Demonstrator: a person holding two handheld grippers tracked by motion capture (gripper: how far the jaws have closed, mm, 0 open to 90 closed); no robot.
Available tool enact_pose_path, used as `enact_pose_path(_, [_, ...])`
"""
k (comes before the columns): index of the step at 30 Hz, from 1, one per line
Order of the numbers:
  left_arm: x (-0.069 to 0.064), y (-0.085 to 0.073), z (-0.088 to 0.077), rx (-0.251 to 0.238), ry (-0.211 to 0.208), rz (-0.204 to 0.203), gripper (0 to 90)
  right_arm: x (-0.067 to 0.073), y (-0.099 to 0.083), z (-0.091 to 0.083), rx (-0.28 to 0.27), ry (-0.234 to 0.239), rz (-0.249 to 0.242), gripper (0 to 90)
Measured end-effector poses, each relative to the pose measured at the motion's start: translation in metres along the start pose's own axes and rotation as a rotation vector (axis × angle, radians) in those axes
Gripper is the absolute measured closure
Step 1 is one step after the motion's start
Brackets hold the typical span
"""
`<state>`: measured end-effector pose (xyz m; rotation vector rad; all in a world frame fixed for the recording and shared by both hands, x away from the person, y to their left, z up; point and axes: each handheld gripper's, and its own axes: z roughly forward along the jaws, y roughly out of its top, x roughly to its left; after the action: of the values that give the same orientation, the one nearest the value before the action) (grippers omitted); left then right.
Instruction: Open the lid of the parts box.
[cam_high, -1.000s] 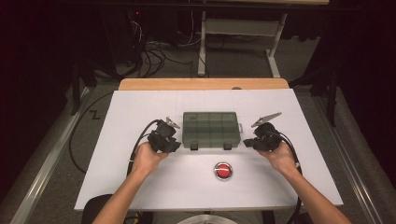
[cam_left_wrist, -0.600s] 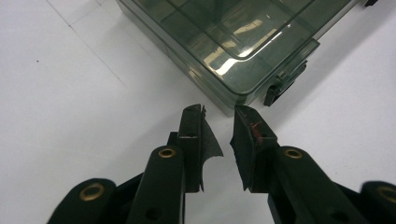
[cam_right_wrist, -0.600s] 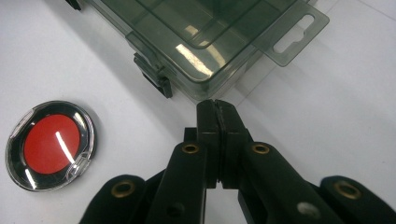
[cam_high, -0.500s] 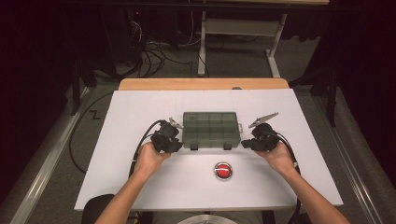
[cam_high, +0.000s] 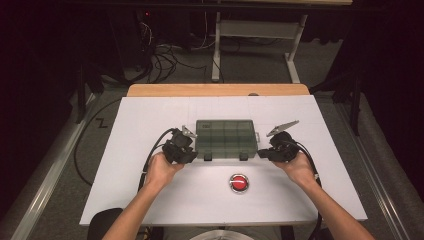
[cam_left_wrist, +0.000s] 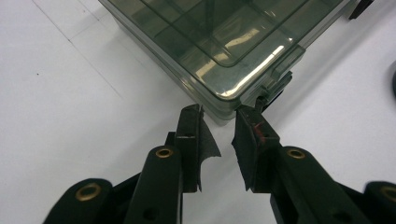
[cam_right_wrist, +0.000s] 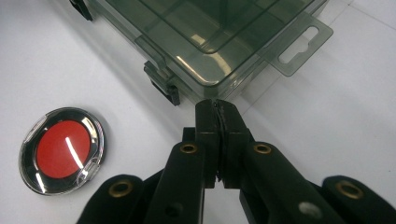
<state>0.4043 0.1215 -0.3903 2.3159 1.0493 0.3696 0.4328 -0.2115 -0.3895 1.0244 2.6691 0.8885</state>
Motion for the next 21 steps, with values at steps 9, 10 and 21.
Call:
enact_pose_path(9, [-0.002,0.003,-0.003,-0.029,0.012,-0.006,68.7,0.001,0.001,-0.004,-0.031,0.001,0.011,89.7])
enact_pose_path(10, [-0.002,0.004,-0.003,-0.032,0.015,-0.005,67.9,0.001,0.001,-0.004,-0.036,0.002,0.004,89.7])
enact_pose_path(21, [-0.005,0.013,-0.001,-0.090,0.065,0.003,48.5,0.000,0.006,-0.012,-0.083,0.000,0.008,89.1])
